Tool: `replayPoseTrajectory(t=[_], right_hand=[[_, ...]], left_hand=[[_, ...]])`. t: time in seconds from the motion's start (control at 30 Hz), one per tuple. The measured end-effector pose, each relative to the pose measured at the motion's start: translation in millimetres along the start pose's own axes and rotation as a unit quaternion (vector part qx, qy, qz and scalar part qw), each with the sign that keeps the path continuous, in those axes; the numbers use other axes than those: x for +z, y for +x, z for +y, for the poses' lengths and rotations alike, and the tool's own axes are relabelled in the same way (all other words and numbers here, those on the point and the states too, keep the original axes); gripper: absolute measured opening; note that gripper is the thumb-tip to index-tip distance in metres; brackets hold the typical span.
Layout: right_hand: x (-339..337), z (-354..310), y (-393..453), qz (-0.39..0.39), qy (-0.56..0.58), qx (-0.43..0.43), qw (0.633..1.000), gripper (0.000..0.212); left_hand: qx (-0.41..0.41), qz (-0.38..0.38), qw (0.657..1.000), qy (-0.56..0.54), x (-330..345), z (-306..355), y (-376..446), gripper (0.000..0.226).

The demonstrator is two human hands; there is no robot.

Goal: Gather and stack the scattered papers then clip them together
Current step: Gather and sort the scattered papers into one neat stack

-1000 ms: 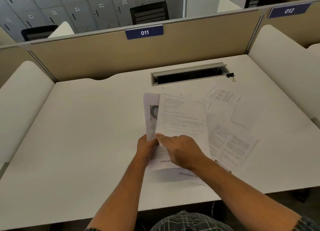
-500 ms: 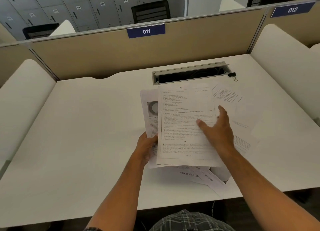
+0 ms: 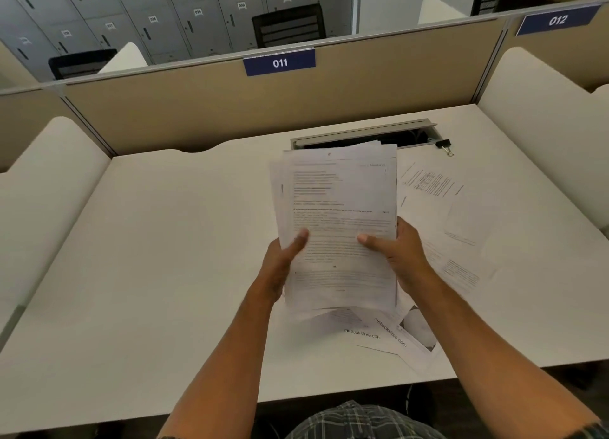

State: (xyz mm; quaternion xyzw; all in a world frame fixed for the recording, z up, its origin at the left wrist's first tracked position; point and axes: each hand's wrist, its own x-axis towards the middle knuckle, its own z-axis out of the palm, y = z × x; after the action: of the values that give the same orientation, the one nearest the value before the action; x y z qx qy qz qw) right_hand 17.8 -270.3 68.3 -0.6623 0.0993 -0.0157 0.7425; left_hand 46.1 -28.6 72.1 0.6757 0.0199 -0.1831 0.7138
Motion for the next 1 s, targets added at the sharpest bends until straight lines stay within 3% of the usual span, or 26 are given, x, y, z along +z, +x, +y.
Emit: replayPoseTrajectory(t=[0.17,0.3,0.47,0.57,0.67,0.77,0.83,0.93,1.0], right_hand=[[13.7,-15.1,-0.4,-0.022,-0.014,-0.06,0.998,0.048],[16.9,-6.8,1.8,-0.055,-0.013,-0.07,0.996,0.043],[16.9,22.1,1.0,-0.048,-0.091,0.013,0.995,0.036],[16.0,25.1,1.6,-0.023,-0.212,-0.016,0.977,0.04],[8.5,22.5,3.4,0.002,-0.406,0.023,0.913,0.047],[1.6,26.8,-2.9,-0.035,-0.605,0.09,0.791,0.054],[4.8,36.3,-9.7,-0.063,-0.676,0.099,0.727,0.069],[14.8,55.1,-19.6,-0.079,-0.723,0.072,0.683,0.093],[21.3,63.9,-24.9,-0.079,-0.728,0.036,0.68,0.085]], left_hand=[[0.083,-0.011,0.996,0.025,-17.4,8.3,-0.2,0.045],[0.101,-0.039,0.994,0.033,-32.8,4.8,-2.6,0.047],[0.051,0.04,0.997,0.042,-32.5,-18.4,-5.2,0.03],[0.028,0.127,0.989,0.068,-31.1,-20.9,0.0,0.032],[0.041,0.185,0.978,0.086,-35.6,-21.1,6.4,0.019],[0.052,0.227,0.968,0.09,-42.9,-25.1,11.9,0.006],[0.052,0.237,0.964,0.108,-46.0,-29.4,14.1,0.006],[0.042,0.229,0.966,0.116,-46.4,-35.3,15.6,0.01],[0.037,0.223,0.967,0.114,-45.2,-38.6,16.5,0.012]])
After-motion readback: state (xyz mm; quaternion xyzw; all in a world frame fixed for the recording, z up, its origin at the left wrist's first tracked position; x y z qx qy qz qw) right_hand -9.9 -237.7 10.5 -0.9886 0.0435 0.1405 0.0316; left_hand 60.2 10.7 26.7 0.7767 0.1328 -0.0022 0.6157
